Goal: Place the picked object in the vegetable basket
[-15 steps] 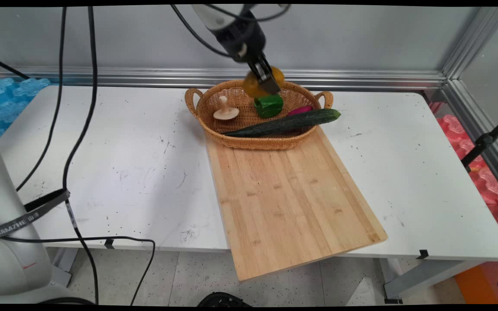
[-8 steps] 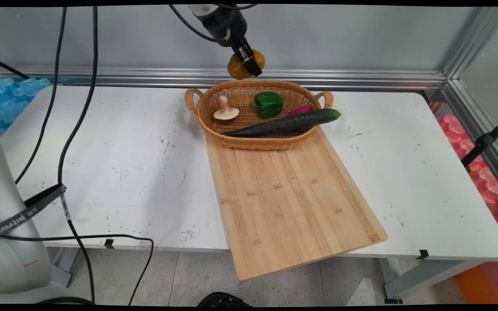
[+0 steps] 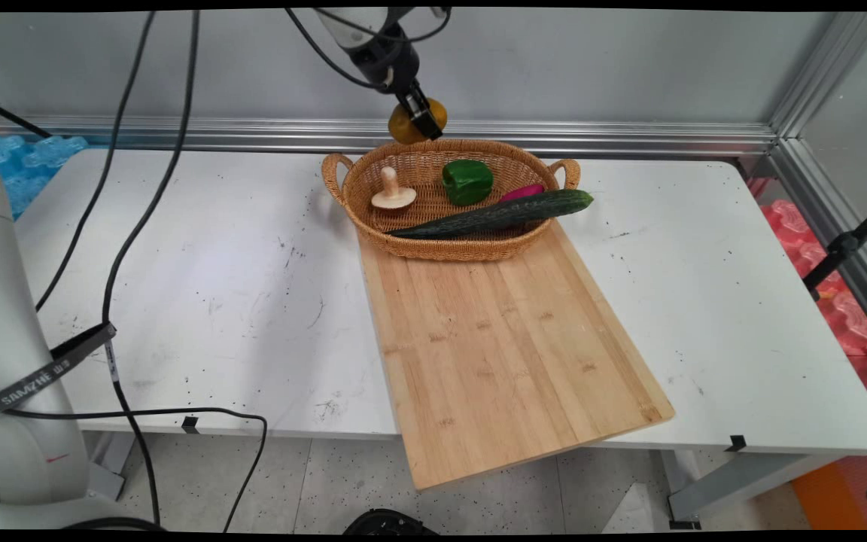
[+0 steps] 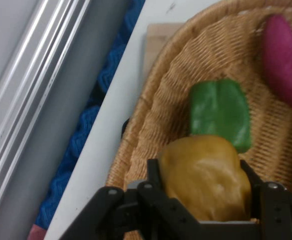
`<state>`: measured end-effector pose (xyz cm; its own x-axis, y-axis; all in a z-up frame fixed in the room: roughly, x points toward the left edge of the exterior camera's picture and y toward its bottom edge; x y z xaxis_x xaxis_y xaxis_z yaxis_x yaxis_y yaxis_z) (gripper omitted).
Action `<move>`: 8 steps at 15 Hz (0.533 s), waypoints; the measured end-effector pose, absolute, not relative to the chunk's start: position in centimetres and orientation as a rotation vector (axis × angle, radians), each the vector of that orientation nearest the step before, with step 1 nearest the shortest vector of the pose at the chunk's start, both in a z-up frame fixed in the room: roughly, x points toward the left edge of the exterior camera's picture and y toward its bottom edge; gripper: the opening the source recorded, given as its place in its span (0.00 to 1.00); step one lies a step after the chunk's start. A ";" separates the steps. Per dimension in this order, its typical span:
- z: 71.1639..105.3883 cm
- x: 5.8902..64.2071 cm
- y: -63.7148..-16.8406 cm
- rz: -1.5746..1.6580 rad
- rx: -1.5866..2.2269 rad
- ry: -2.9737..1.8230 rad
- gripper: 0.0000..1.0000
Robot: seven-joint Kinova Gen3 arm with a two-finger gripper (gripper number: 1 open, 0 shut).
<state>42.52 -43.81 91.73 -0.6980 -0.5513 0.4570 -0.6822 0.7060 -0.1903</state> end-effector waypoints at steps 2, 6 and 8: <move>90.3 43.1 -44.8 0.485 0.962 -2.556 0.00; 86.9 44.0 -46.6 0.445 0.951 -2.585 0.00; 85.5 44.3 -47.3 0.426 0.944 -2.597 0.00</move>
